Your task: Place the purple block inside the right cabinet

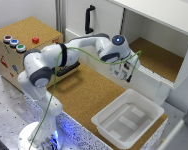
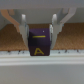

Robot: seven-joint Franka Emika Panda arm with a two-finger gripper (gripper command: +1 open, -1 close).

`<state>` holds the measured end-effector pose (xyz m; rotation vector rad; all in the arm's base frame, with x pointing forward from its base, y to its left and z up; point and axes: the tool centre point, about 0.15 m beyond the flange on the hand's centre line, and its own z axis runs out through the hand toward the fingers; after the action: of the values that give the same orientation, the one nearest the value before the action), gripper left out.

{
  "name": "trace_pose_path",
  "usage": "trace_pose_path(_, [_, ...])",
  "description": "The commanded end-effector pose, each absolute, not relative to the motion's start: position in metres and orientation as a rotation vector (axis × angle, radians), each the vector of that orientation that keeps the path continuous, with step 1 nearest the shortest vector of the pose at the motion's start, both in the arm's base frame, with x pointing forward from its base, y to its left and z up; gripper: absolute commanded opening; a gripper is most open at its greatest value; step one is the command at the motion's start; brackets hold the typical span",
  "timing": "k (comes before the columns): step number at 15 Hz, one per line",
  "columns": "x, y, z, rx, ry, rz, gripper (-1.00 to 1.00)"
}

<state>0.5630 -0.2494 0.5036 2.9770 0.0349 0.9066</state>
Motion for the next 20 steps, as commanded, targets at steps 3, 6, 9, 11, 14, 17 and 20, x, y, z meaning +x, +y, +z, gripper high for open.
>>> trace_pose_path(3, [0.645,-0.268,0.484,3.055,-0.008,0.737,-1.00])
trace_pose_path(6, [0.655,-0.276,0.480,3.041,-0.030,0.745,-1.00])
trace_pose_path(9, [0.663,-0.282,0.480,3.056,-0.073,0.829,-1.00])
trace_pose_path(11, [0.668,-0.283,0.479,3.050,-0.115,0.879,-1.00])
trace_pose_path(14, [0.683,-0.279,0.474,3.031,-0.103,0.887,-1.00])
trace_pose_path(17, [0.699,-0.275,0.469,2.990,-0.084,0.923,-1.00])
trace_pose_path(20, [0.700,-0.269,0.467,2.991,-0.078,0.925,1.00])
